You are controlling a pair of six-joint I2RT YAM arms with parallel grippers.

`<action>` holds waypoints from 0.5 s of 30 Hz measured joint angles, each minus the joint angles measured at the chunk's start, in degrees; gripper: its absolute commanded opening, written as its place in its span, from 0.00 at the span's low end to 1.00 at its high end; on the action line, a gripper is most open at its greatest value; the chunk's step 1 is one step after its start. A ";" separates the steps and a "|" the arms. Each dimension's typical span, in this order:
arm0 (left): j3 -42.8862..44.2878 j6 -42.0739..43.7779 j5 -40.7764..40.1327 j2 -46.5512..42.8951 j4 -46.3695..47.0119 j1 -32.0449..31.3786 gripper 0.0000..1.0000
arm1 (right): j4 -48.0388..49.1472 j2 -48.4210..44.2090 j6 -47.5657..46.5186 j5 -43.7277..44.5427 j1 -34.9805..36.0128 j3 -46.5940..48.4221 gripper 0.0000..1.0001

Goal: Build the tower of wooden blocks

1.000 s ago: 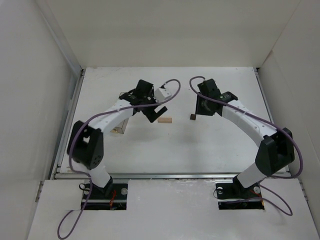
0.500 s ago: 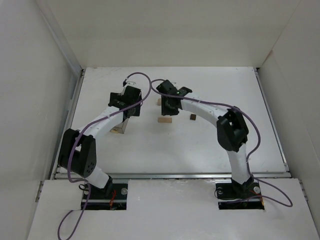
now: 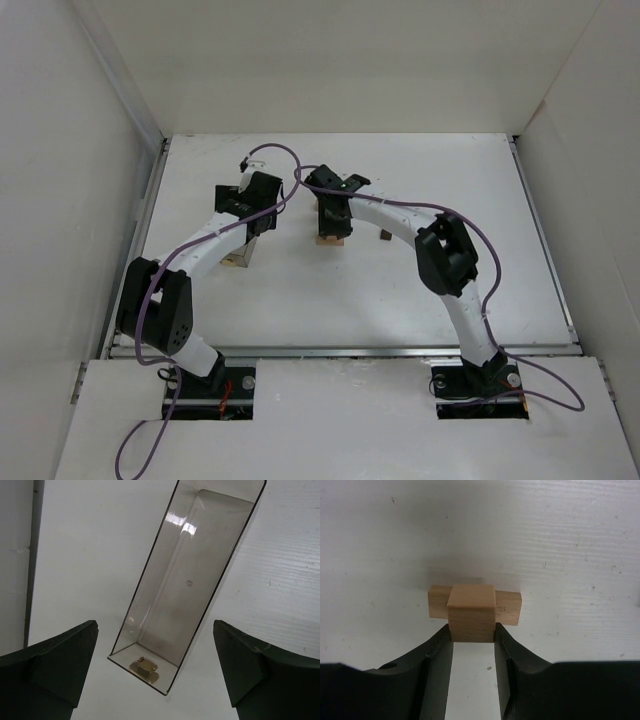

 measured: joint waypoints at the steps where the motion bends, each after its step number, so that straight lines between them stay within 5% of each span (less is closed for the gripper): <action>1: -0.02 0.00 0.00 0.00 0.02 0.00 1.00 | -0.26 0.00 0.17 -0.02 0.00 0.00 0.00; 15: 0.00 0.20 0.42 0.00 0.26 0.00 1.00 | -1.62 1.29 1.29 -0.79 0.00 1.55 0.00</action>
